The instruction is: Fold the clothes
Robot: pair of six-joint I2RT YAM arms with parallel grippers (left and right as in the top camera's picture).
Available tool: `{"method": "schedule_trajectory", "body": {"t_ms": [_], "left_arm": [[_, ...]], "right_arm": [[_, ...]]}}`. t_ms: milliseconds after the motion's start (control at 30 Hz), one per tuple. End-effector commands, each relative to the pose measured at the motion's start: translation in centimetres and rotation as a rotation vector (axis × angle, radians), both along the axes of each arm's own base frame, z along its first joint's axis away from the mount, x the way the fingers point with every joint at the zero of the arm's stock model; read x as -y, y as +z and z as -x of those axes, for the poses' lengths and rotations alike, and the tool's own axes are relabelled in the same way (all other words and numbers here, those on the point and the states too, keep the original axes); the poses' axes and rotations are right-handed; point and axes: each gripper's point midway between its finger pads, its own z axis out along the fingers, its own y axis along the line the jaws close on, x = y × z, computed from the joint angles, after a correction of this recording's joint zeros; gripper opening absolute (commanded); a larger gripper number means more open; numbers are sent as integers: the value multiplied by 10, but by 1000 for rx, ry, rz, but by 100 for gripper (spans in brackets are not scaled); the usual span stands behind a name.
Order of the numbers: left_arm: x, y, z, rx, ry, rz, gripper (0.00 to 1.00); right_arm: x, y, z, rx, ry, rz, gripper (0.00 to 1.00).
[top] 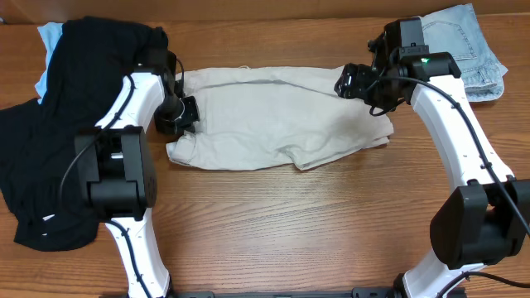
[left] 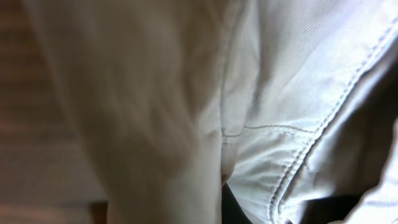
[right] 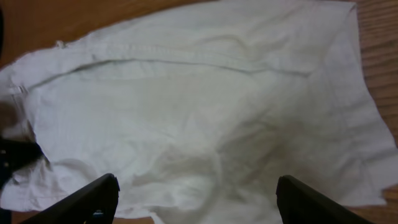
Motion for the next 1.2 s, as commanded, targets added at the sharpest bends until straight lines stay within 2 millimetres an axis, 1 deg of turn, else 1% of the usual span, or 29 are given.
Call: {"method": "schedule_trajectory", "body": {"t_ms": [0, 33, 133, 267, 300, 433, 500, 667, 800, 867, 900, 933, 967, 1100, 1167], "left_arm": [[-39, 3, -1, -60, 24, -100, 4], [-42, 13, -6, -49, 15, -100, 4], [-49, 50, -18, -9, -40, -102, 4], [-49, 92, -28, 45, -123, -112, 4], [-47, 102, -30, 59, -135, -114, 4], [-38, 134, -34, 104, -166, -119, 4], [-30, 146, -35, 123, -196, -121, 4], [-4, 167, -36, 166, -269, -123, 4], [21, 178, -37, 200, -317, -118, 4], [45, 185, -37, 223, -317, -68, 4], [60, 189, -37, 237, -309, -26, 4], [88, 192, -37, 260, -322, 47, 4], [103, 194, -37, 272, -347, 73, 4], [152, 192, -33, 300, -416, 108, 4], [177, 188, -30, 308, -431, 122, 4]], "right_arm": [[0, -18, 3, -52, 3, 18, 65], [0, -22, 4, -60, 3, 19, 58], [0, -41, 5, -95, 2, 18, 33], [-11, -70, 5, -136, 25, -40, 7], [-13, -77, 5, -145, 29, -51, 4], [-19, -101, 5, -182, 39, -80, 4], [-20, -113, 6, -198, 40, -85, 4], [-19, -135, 7, -227, 38, -82, 4], [-19, -143, 6, -239, 21, -81, 4], [-17, -148, 5, -248, 3, -71, 4], [-16, -150, 5, -250, 0, -69, 4], [-16, -155, 4, -258, -14, -69, 4], [-16, -156, 4, -260, -18, -69, 4], [-16, -156, 3, -255, -18, -69, 4], [-16, -156, 2, -253, -18, -69, 4]]}}
